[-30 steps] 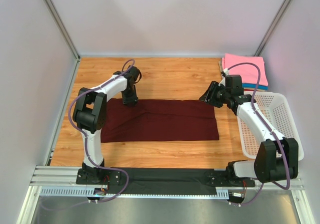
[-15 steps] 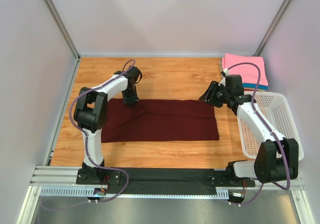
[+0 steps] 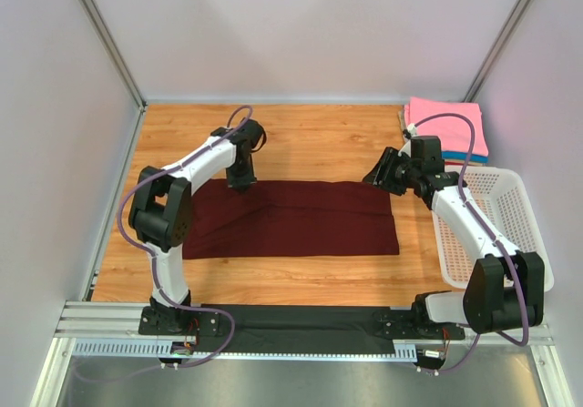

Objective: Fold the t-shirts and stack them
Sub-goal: Fold the tshirt

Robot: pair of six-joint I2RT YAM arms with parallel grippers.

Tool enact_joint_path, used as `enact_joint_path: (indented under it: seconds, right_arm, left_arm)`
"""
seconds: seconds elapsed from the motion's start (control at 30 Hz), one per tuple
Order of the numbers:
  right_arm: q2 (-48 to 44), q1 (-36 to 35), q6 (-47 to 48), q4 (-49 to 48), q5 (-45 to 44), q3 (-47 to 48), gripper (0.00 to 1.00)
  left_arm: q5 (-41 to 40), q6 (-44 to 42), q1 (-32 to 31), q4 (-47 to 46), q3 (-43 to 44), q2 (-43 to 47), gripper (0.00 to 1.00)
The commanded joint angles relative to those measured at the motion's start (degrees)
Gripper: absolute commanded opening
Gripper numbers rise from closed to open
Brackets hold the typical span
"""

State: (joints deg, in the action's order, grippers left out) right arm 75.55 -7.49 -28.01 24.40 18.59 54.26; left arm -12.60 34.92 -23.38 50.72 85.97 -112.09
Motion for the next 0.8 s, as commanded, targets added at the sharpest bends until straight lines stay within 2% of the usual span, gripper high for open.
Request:
enact_joint_path:
  seconds: [0.0,0.27,0.4,0.53,0.63,0.77]
  right_arm:
    - [-1.7,-0.3,0.9,-0.7,0.7,1.2,0.47]
    - [-1.6,-0.2,1.4,0.8,0.9,2.3,0.47]
    - [-1.9,-0.3,1.8,2.0,-0.4,2.9,0.47]
    - [-0.9,-0.3,2.0,3.2,-0.5,4.4,0.47]
    - [-0.1,-0.3,2.1,3.4,-0.7,4.3,0.48]
    - [0.7,-0.6,1.9,3.7,0.7,4.0,0.49]
  left_arm:
    - [-2.0,2.3,-1.5,2.6,-0.7,6.1,0.0]
    - [-2.0,5.6,-5.8,5.4,-4.0,9.0,0.0]
    - [-2.6,7.6,-8.1,6.4,-6.8,11.0,0.07]
    - [-3.0,9.7,-11.9,5.0,-11.6,13.5,0.06]
    - [0.0,10.4,-14.1,2.3,-13.5,14.5,0.12]
    - [-1.5,10.4,-15.9,2.9,-13.6,17.6,0.27]
